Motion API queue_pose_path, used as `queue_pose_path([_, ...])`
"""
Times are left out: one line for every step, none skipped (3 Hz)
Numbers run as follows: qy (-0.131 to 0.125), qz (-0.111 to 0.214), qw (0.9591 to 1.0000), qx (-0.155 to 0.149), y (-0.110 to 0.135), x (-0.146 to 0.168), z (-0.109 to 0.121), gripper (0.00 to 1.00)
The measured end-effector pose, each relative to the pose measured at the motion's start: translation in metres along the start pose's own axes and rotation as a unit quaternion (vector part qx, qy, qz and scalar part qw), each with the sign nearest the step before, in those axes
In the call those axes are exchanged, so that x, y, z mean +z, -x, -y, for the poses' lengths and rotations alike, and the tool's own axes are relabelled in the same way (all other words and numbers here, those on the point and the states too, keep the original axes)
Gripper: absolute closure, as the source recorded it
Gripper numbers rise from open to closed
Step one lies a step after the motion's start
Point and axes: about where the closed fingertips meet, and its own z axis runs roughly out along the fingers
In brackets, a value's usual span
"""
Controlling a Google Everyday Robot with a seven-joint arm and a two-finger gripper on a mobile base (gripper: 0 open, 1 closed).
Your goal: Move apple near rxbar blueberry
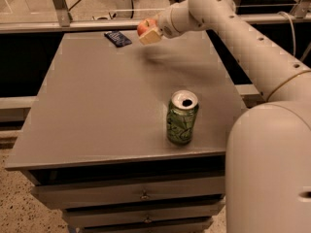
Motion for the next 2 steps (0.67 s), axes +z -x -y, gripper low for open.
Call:
queue_pose_path([0.019,-0.007,0.9998,-0.002,0.004,0.030,-0.004,1.00])
queue_pose_path([0.029,-0.020,0.9994,-0.003,0.002,0.048,-0.009,1.00])
